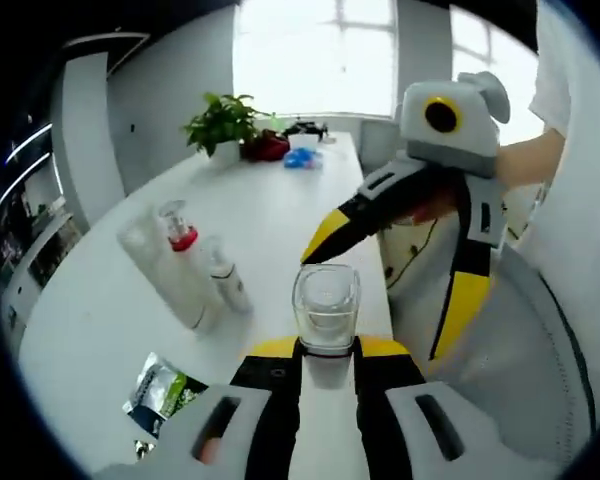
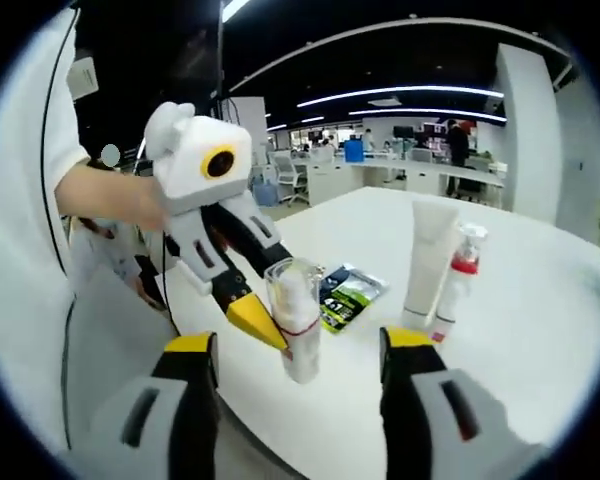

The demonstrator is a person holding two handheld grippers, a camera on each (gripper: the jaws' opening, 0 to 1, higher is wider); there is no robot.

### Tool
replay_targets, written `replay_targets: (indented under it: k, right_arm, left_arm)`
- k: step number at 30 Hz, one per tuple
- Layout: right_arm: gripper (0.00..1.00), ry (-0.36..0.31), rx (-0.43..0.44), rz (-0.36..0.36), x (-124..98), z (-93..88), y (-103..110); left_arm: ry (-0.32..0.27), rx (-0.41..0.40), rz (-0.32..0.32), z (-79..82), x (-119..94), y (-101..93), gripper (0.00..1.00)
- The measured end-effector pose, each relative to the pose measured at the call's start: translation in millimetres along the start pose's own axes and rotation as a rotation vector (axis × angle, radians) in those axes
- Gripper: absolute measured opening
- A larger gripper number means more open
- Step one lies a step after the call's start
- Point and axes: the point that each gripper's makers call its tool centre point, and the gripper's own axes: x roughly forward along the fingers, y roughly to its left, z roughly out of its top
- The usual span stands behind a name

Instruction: Arrange the skincare products in the storage area until every visible bottle or jar stands upright without overlapping.

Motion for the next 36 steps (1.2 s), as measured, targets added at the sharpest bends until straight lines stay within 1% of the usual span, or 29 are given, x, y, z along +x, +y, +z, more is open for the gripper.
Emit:
replay_targets:
  k: [5, 9, 13, 17, 20, 28, 31, 36]
  right_arm:
    - [0.72, 0.011, 0.03, -0.052, -3, -8.3, -11]
    - [0.82, 0.012, 0.054, -0.102, -6, -12.0, -21]
    - [0.84, 0.022, 0.075, -0.143, -9, -17.8, -30]
    - [0.86, 0.015, 0.08, -0.187, -11, -16.7, -38]
    - [0.88, 0.019, 0.086, -0.208, -14, -18.2, -43]
    - [0.88, 0.015, 0.1, -0.245, -23, -20.0, -53]
    - [0.88, 0.019, 0.102, -0.25, -25, -22.0, -55]
    - [0.88, 0.015, 0.12, -0.267, -28, -24.3, -59]
  left_arm:
    - [0.014, 0.005, 0.009, -12.9, 9, 5.2, 0.16]
    - [0.018, 0.009, 0.021, -21.0, 16, 11.8, 0.16]
    - [0.019, 0.011, 0.027, -26.5, 22, 15.6, 0.16]
    - [0.022, 0.011, 0.025, -32.7, 27, 19.1, 0.16]
    - [0.016, 0.008, 0.028, -32.1, 28, 20.3, 0.16]
    - [-0.008, 0.013, 0.02, -33.3, 35, 27.4, 0.16]
    - [-0.003, 0.02, 0.019, -34.0, 39, 30.4, 0.16]
    - [-0.023, 0.021, 0.028, -27.6, 43, 40.8, 0.16]
